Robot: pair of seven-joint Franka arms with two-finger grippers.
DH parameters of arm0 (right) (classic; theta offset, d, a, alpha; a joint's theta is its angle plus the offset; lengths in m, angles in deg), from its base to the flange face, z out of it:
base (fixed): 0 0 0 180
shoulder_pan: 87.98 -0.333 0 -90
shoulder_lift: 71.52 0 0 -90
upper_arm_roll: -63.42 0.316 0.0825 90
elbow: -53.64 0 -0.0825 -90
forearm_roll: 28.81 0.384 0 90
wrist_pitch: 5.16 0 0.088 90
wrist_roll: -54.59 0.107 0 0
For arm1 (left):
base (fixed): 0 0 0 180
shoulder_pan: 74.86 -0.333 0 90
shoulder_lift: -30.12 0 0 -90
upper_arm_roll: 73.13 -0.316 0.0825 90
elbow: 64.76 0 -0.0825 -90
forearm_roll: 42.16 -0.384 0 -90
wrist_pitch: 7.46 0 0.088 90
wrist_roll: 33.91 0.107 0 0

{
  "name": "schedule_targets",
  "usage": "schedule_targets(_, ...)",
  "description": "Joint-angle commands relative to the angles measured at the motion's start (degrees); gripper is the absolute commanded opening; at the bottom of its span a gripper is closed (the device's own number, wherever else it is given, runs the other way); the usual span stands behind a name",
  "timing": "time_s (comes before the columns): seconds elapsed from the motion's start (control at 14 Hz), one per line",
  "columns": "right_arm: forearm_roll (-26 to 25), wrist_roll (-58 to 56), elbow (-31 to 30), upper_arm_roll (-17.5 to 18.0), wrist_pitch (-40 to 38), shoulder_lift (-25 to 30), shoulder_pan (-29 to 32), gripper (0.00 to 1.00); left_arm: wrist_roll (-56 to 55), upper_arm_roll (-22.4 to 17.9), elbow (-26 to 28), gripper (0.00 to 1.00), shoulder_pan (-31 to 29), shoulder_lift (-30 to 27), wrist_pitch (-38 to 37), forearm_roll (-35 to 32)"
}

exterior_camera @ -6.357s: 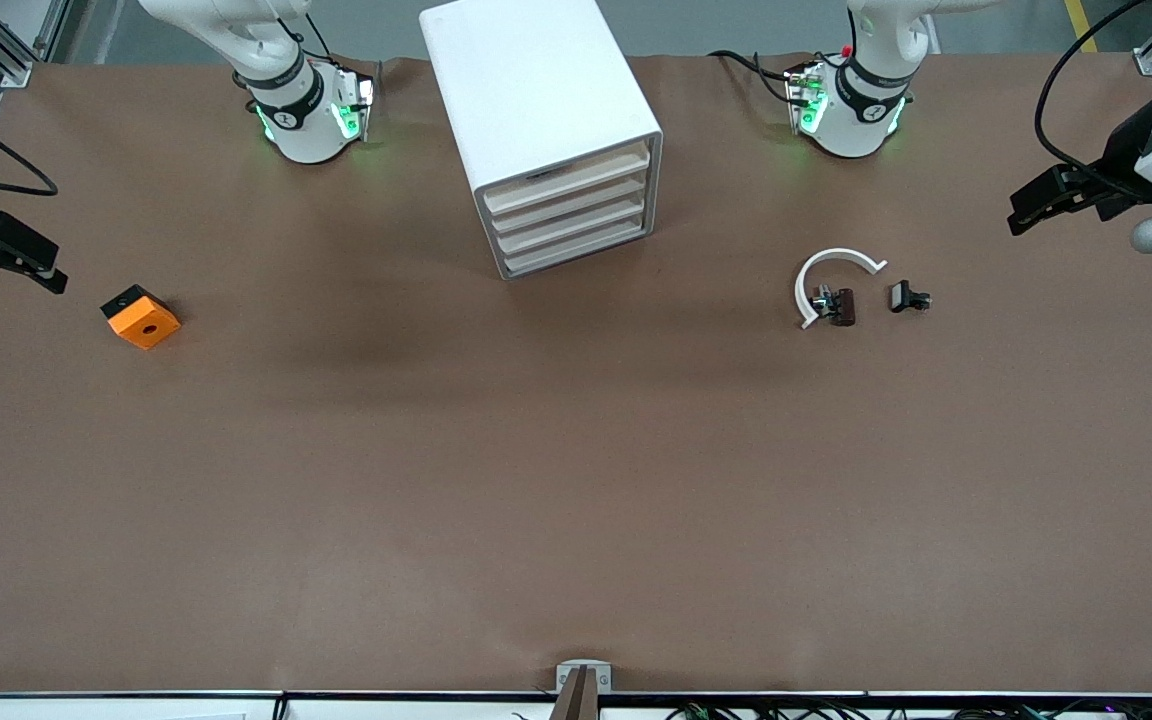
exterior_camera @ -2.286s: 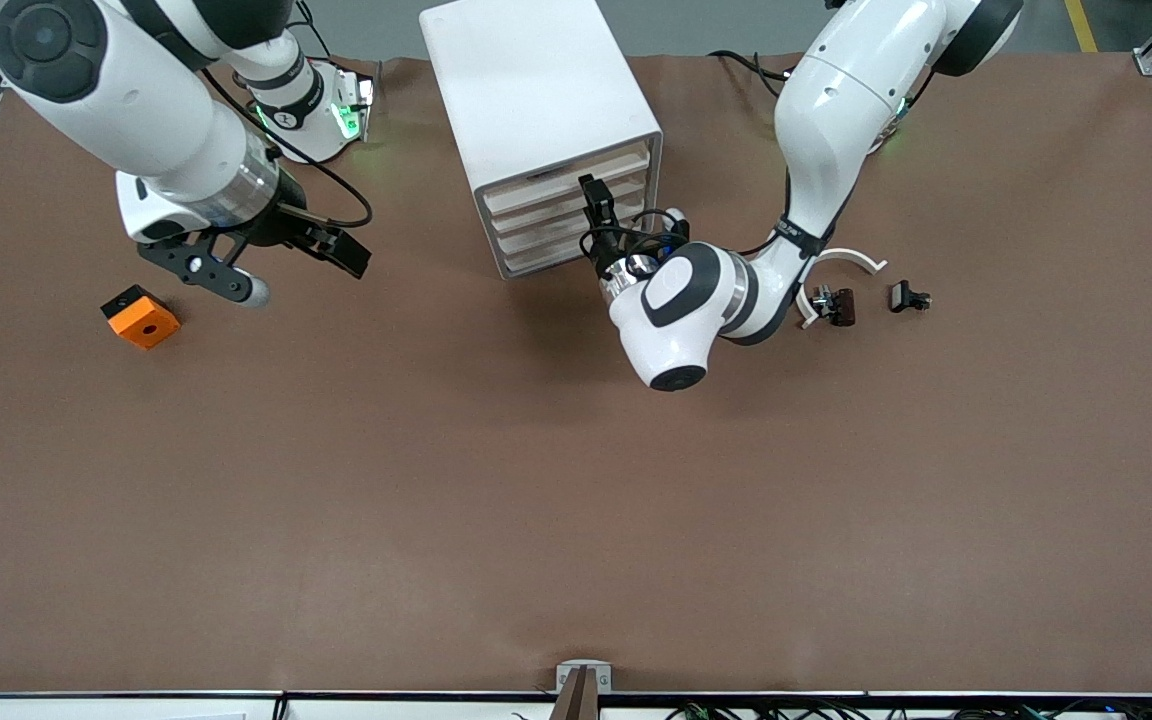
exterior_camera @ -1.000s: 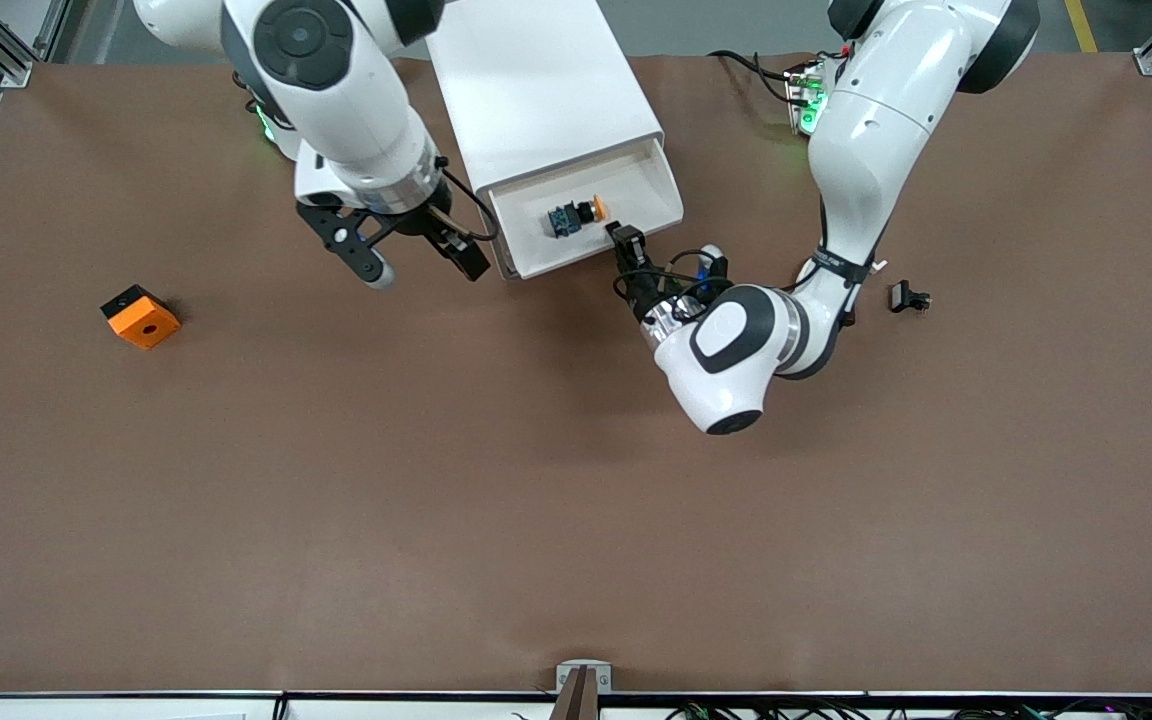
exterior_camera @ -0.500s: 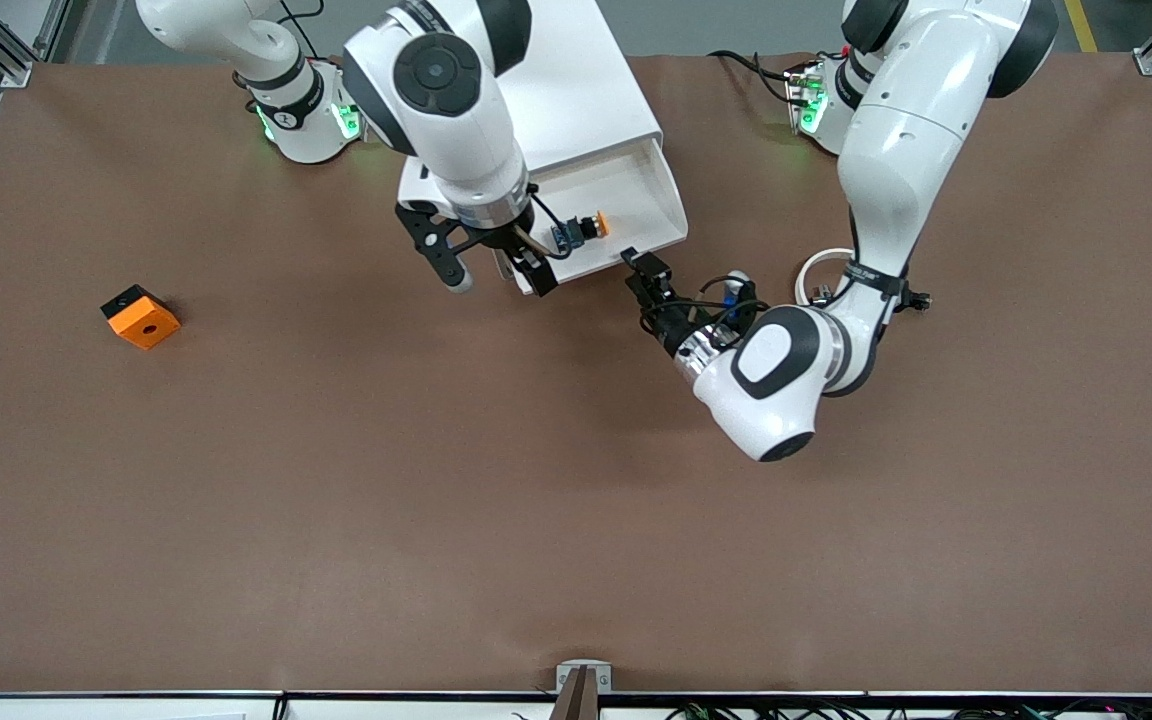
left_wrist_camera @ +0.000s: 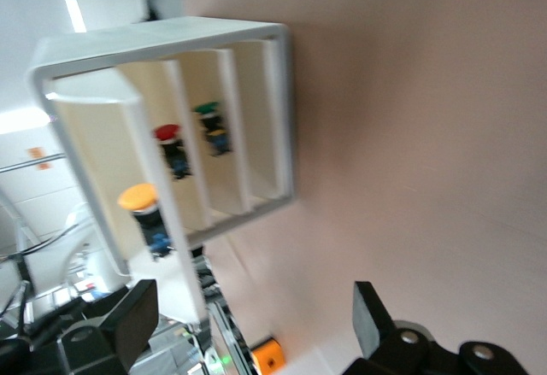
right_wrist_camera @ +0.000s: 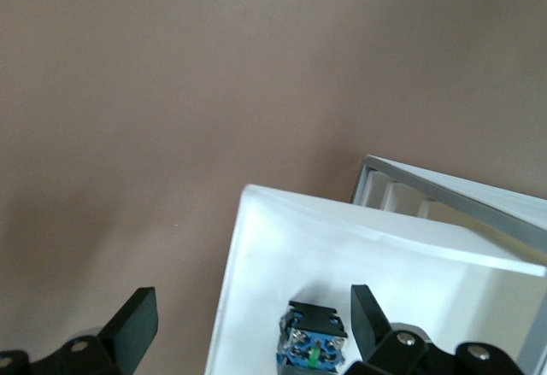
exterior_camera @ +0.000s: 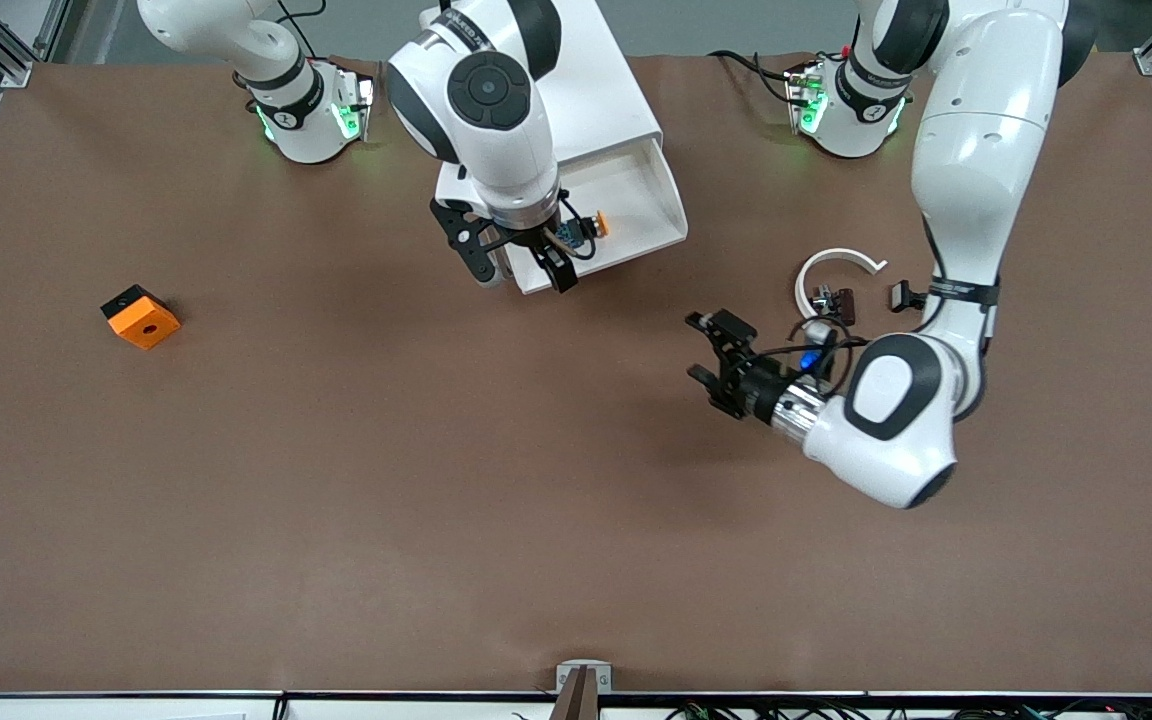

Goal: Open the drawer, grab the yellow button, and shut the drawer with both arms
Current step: 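Grasp the blue button in the drawer with the right gripper while the left gripper withdraws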

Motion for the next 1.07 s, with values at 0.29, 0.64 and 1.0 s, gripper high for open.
schedule_targets(0.29, 5.0, 1.8, -0.7, -0.5, -0.7, -1.4, -3.3, 1.00, 17.6, -6.8, -0.4, 1.00, 0.7, -7.6, 1.6, -7.1)
schedule_targets(0.64, 4.9, 1.9, -0.6, -0.5, -0.6, -3.0, -3.3, 1.00, 44.1, -6.9, -0.4, 1.00, 2.2, -15.3, 4.0, -26.1)
schedule_targets(1.0, 5.0, 1.7, -0.3, -0.5, -0.6, -3.1, -3.1, 0.43, 57.3, -7.1, -0.2, 1.00, 1.6, -17.5, 4.0, -34.7)
